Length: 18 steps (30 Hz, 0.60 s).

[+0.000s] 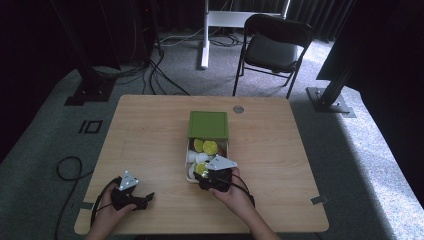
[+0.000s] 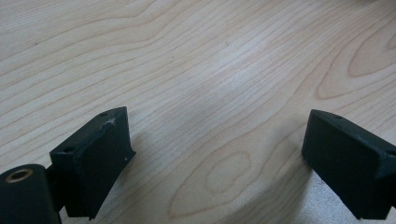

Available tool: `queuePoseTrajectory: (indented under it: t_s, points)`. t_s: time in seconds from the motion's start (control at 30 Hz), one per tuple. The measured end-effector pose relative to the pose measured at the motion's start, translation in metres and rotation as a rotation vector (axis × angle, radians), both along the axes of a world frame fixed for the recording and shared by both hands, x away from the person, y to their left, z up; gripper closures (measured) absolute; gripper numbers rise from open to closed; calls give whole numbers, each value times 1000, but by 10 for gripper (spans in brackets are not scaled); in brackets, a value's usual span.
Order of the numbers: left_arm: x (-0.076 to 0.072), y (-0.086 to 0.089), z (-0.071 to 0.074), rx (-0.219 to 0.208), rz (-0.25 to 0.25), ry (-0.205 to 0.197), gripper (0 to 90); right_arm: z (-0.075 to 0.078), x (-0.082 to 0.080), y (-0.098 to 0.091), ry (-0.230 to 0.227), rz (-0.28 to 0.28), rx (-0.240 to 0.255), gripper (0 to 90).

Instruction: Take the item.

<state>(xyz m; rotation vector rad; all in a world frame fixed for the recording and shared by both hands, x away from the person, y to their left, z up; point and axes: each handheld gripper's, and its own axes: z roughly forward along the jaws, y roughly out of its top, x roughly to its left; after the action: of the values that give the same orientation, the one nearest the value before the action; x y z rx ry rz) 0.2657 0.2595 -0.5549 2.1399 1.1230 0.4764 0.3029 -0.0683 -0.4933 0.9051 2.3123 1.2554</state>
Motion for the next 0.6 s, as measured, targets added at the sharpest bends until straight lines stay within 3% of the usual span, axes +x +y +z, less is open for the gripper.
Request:
queuePoseTrajectory:
  t_s: [0.27,0.6]
  points:
    - [0,0,0,1,0,-1,92,18,4,-5,-28,-1,40,399]
    - [0,0,0,2,-1,-1,92,36,12,-12,-75,-22,53,399]
